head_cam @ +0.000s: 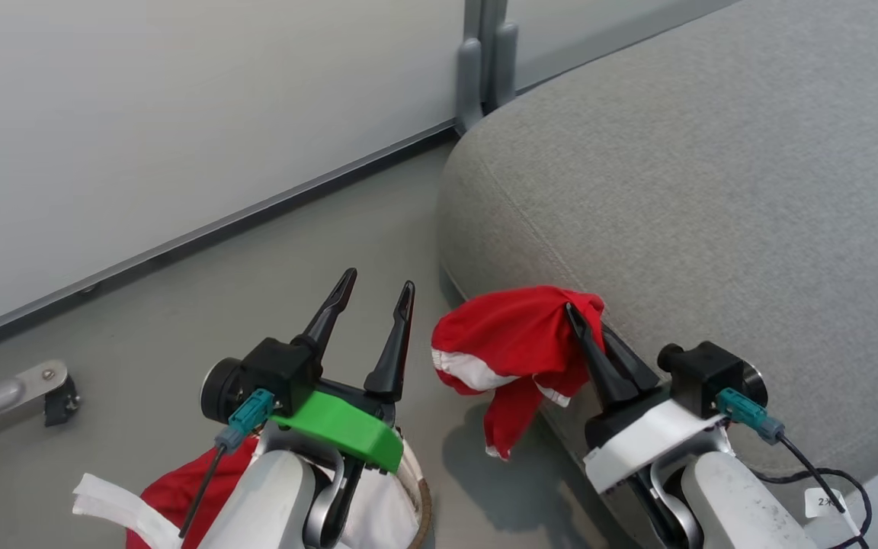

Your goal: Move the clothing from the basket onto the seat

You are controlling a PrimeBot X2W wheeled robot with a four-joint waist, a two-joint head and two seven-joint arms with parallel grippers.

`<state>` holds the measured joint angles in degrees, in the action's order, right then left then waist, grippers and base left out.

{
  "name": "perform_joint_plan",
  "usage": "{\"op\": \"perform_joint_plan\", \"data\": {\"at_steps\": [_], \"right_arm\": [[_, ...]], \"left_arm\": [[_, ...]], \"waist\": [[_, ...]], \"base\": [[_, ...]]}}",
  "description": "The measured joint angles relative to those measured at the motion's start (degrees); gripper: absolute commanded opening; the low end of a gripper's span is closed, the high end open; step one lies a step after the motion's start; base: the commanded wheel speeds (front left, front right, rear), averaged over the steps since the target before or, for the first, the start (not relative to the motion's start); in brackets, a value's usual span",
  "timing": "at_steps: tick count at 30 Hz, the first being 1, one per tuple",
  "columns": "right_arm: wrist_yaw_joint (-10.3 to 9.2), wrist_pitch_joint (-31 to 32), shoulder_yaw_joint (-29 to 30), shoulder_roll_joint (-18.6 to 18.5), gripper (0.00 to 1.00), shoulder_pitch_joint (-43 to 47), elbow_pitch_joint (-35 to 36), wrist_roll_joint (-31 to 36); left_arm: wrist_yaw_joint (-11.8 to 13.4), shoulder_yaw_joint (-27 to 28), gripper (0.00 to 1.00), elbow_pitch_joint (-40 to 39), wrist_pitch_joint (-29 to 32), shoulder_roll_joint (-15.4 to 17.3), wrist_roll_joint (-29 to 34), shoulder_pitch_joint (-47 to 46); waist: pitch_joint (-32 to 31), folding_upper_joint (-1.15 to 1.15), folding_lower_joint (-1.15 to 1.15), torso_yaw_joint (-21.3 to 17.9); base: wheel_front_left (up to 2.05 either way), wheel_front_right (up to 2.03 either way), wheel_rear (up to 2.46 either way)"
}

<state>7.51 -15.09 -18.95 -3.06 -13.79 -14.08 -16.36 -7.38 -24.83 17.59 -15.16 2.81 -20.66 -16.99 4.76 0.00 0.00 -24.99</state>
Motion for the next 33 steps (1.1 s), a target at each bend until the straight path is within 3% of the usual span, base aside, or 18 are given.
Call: {"op": "perform_joint_plan", "data": {"at_steps": [6,14,20,26,33], "right_arm": [[0.01,0.0,5.2,-3.5,0.0,-3.3,2.3,4.8],[0.01,0.0,11.2,-11.3,0.0,-20.5,2.5,9.5],[0.02,0.0,11.7,-17.7,0.0,-36.3,-3.9,13.0],[0.02,0.0,17.1,-19.2,0.0,-46.9,-13.7,18.0],[0.02,0.0,26.0,-19.1,0.0,-49.7,-20.9,23.9]], "left_arm": [[0.0,-2.3,1.0,0.0,0.0,-0.1,0.2,0.0],[0.0,-4.2,1.0,-0.3,0.0,0.5,1.2,-2.7],[0.0,-6.7,1.0,-1.2,0.0,3.0,1.1,-6.4],[0.0,-8.8,1.0,-2.3,0.0,4.4,0.4,-9.6],[0.0,-9.8,1.0,-2.8,0.0,5.5,-0.2,-12.6]], "waist": [[1.6,0.0,0.0,-3.8],[7.0,0.0,0.0,-4.4],[12.5,0.0,0.0,-2.4],[17.7,0.0,0.0,1.2],[22.8,0.0,0.01,5.9]], "base": [[0.0,0.0,0.0],[0.0,0.0,0.0],[0.0,0.0,0.0],[0.0,0.0,0.0],[0.0,0.0,0.0]]}}
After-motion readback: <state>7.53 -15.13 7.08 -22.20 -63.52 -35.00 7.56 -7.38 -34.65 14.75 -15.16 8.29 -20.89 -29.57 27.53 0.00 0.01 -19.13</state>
